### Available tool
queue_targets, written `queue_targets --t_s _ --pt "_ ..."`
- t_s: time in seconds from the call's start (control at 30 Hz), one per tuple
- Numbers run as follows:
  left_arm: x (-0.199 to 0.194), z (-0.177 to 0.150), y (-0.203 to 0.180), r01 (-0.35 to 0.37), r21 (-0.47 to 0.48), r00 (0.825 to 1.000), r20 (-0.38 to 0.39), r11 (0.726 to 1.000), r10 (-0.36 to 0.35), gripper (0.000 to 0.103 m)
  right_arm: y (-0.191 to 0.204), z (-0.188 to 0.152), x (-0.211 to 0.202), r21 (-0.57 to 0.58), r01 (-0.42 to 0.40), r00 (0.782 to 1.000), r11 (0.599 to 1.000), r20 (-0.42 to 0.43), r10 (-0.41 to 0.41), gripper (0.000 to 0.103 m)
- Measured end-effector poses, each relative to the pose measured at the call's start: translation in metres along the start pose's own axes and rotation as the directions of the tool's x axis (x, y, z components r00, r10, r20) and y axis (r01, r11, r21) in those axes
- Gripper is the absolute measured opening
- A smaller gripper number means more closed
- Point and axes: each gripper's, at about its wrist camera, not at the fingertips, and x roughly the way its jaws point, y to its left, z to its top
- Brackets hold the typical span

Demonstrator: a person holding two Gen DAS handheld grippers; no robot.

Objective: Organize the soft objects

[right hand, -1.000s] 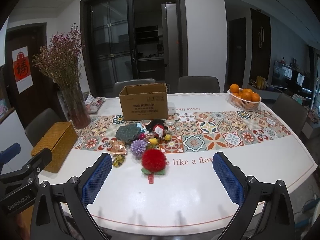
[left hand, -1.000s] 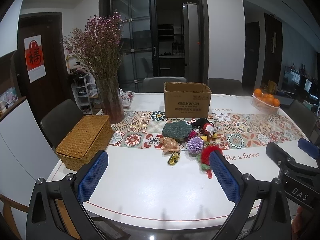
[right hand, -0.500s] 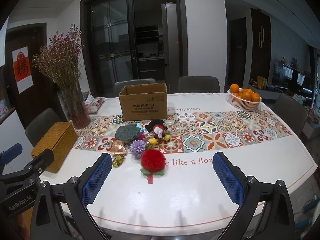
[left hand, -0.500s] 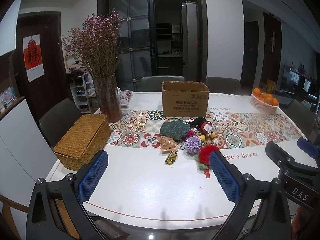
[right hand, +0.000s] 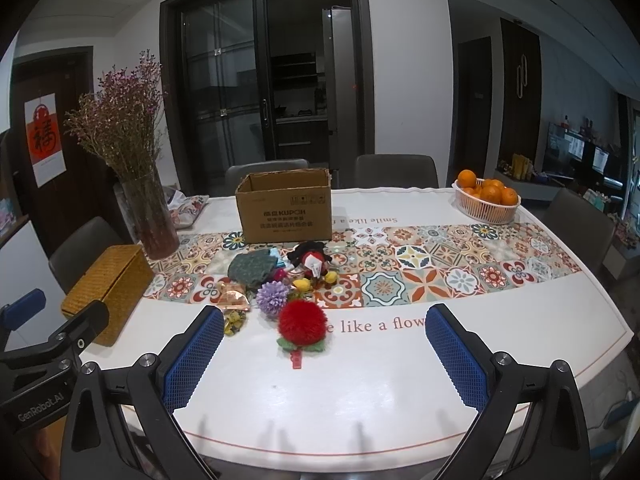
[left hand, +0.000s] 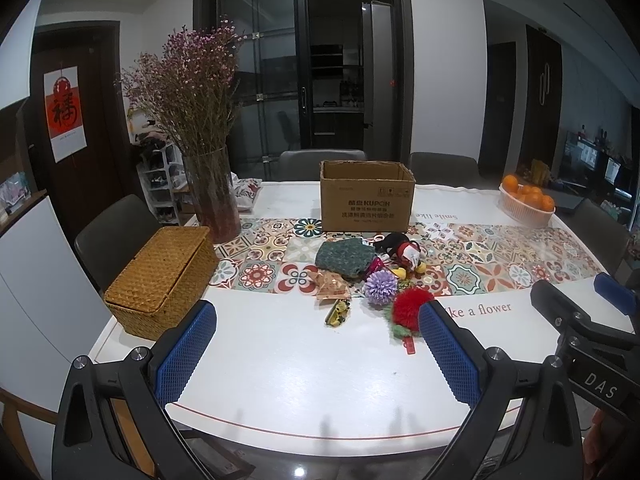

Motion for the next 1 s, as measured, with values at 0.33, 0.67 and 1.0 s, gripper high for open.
queue_targets --t_s 0.33,0.67,1.0 --pt "-0.001 0.0 0.001 0.002 0.0 1.0 0.001 1.0 -0.002 0.103 -0.003 0.001 -0.004 -0.002 -0.004 1.0 1.0 0.004 0.004 0.102" --pt "0.001 0.003 0.002 0.011 0.001 1.0 -0.007 1.0 -0.011 0.103 -0.006 0.002 -0.005 0.0 -0.003 1.0 1.0 0.003 0.003 0.102" --pt "0.011 0.002 0.004 0.021 0.002 1.0 -0.02 1.0 -0.021 0.103 -0.006 0.004 0.001 -0.003 -0.001 1.0 1.0 -0.013 0.001 0.102"
